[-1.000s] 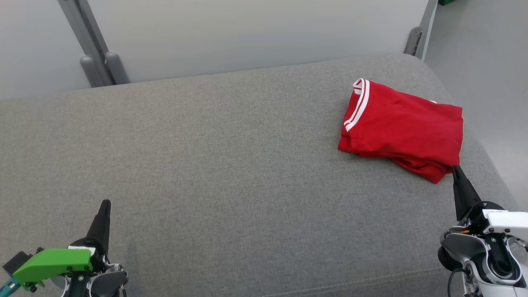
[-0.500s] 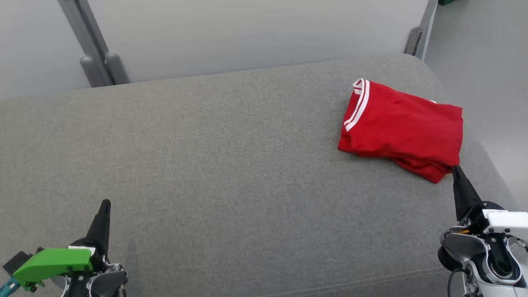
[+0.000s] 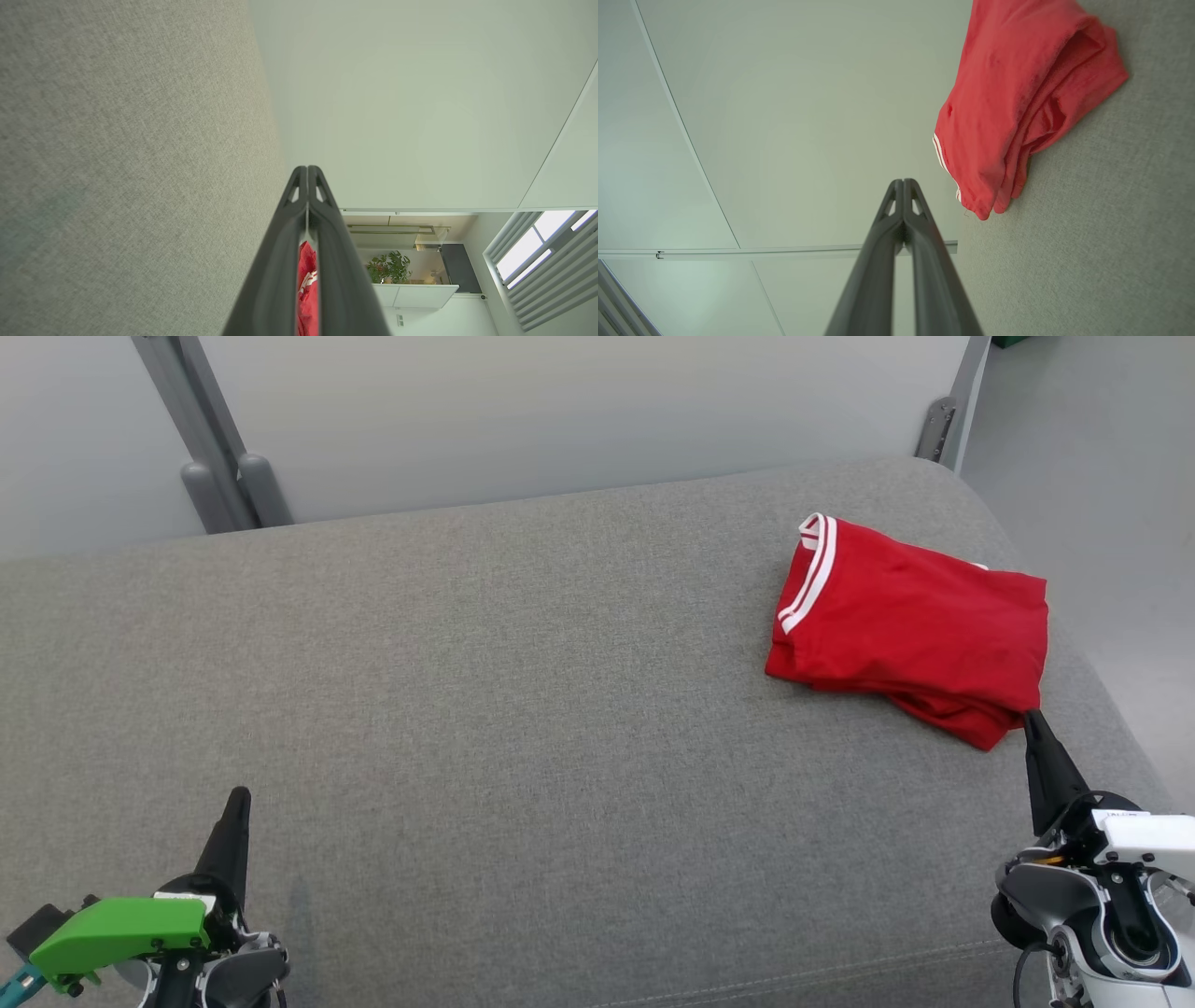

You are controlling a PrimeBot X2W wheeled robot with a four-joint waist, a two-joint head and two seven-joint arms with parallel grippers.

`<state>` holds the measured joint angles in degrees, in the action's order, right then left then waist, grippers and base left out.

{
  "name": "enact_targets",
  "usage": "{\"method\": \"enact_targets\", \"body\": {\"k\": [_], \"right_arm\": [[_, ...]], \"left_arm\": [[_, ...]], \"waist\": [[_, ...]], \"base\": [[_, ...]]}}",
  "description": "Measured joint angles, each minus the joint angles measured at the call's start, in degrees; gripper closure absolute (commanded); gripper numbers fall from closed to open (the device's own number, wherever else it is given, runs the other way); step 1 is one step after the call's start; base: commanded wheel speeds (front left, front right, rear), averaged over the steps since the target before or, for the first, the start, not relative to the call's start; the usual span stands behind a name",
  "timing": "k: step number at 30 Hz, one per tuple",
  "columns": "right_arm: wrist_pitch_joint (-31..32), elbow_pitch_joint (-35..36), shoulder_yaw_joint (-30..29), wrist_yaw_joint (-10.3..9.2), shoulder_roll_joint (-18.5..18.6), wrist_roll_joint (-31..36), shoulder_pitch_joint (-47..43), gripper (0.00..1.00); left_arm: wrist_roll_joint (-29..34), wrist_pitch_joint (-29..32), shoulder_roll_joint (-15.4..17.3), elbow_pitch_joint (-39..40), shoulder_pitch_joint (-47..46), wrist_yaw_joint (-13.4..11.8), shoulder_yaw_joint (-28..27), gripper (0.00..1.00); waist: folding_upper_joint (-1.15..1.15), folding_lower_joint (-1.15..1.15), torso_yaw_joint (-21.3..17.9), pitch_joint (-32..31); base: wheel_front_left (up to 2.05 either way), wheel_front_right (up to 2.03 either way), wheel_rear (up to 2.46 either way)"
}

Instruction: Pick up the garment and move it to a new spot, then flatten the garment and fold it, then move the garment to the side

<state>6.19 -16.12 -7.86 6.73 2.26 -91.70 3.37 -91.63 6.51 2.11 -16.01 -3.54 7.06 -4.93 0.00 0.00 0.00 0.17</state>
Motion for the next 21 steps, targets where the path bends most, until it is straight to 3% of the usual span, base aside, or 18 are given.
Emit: {"method": "enact_targets", "body": {"k": [21], "right_arm": [[0.0, 0.01, 0.01, 0.0, 0.0, -0.01, 0.0, 1.0]], "left_arm": [[0.0, 0.0, 0.0, 0.08, 0.0, 0.0, 0.0, 1.0]], "waist": [[0.0, 0.0, 0.0, 0.0]], "base": [[0.0, 0.0, 0.0]]}}
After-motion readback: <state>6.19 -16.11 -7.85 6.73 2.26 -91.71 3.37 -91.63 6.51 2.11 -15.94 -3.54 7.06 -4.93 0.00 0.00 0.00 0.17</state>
